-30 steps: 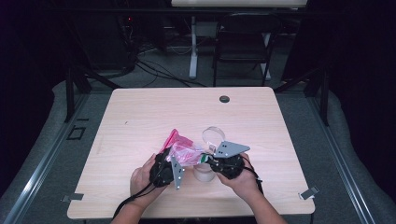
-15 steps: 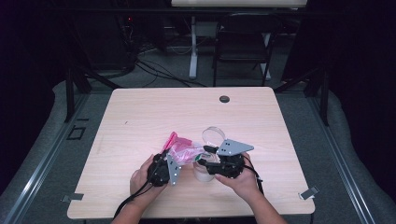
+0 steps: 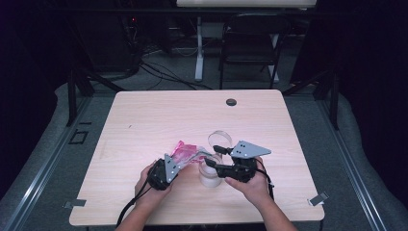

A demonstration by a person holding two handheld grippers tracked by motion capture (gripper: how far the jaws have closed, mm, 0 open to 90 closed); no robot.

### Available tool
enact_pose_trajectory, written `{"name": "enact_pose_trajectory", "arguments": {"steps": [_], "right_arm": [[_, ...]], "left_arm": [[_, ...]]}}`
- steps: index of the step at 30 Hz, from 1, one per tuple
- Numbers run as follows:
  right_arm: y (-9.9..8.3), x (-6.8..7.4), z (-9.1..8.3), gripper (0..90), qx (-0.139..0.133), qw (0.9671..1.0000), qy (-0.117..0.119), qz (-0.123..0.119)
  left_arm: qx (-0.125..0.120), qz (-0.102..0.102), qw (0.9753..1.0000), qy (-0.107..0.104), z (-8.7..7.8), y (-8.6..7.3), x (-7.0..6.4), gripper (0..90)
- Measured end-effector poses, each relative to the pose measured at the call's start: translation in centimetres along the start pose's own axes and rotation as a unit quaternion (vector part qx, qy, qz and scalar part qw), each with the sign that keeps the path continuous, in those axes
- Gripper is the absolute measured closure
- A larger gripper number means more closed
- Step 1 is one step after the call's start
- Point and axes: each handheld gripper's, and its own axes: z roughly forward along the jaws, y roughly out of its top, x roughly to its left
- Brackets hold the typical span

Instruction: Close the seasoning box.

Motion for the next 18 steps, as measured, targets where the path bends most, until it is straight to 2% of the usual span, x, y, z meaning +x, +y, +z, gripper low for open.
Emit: {"name": "enact_pose_trajectory", "arguments": {"steps": [3,7,11,18], "right_arm": [[0.1,-0.1,-0.2,46.2,-0.005,1.0000,-0.005,0.005],[0.0,-0.3,-0.4,46.0,-0.009,0.9999,-0.007,0.012],[0.0,-0.4,-0.4,46.0,-0.007,0.9998,-0.011,0.012],[-0.1,-0.5,-0.4,46.2,-0.004,0.9998,-0.017,0.012]], "left_arm": [[0.000,-0.025,0.9995,-0.019,0.1,-0.2,0.5,71.1],[-0.001,-0.057,0.9975,-0.042,0.3,-0.5,0.9,71.1],[-0.003,-0.074,0.9960,-0.051,0.4,-0.6,1.2,71.2],[0.000,-0.082,0.9952,-0.055,0.5,-0.7,1.3,71.3]]}}
